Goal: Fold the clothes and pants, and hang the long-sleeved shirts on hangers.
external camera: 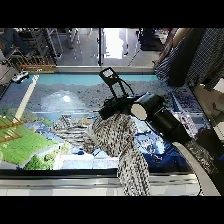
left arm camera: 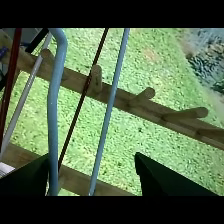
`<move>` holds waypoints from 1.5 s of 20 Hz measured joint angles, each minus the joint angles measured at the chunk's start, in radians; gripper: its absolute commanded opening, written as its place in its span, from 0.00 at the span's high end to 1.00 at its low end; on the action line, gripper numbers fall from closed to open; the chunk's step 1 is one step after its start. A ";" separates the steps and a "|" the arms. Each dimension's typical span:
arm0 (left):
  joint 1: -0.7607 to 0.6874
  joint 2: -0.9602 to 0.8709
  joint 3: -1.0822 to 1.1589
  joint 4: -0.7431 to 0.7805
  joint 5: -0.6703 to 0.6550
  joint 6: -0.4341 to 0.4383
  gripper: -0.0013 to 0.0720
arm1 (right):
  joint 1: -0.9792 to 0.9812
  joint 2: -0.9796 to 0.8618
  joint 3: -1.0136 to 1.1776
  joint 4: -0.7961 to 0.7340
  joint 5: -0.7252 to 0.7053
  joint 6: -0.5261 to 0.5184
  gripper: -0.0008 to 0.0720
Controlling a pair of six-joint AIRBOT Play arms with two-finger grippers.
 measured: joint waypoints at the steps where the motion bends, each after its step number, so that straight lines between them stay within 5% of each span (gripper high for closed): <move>1: 0.000 -0.014 0.003 0.003 0.006 0.000 0.62 | 0.000 0.000 0.000 0.000 0.000 0.000 0.97; 5: 0.000 -0.035 0.009 0.001 0.031 0.001 0.70 | 0.000 0.000 0.000 -0.016 0.000 0.011 0.97; 8: 0.000 -0.036 0.012 0.006 0.043 0.015 0.95 | 0.000 0.000 0.000 -0.021 0.000 0.016 0.97; 19: 0.000 0.014 0.013 -0.002 0.076 0.004 0.95 | 0.000 0.000 0.000 -0.026 0.000 0.018 0.97; 25: 0.000 0.170 0.013 -0.104 0.215 0.012 0.95 | 0.000 0.000 0.000 -0.023 0.000 0.018 0.97; 27: -0.006 0.224 0.013 -0.267 0.218 0.097 0.96 | 0.000 0.000 0.000 -0.023 0.000 0.018 0.97; 30: -0.027 0.258 0.013 -0.685 0.009 0.436 0.95 | -0.002 0.002 0.003 -0.058 0.000 0.018 0.97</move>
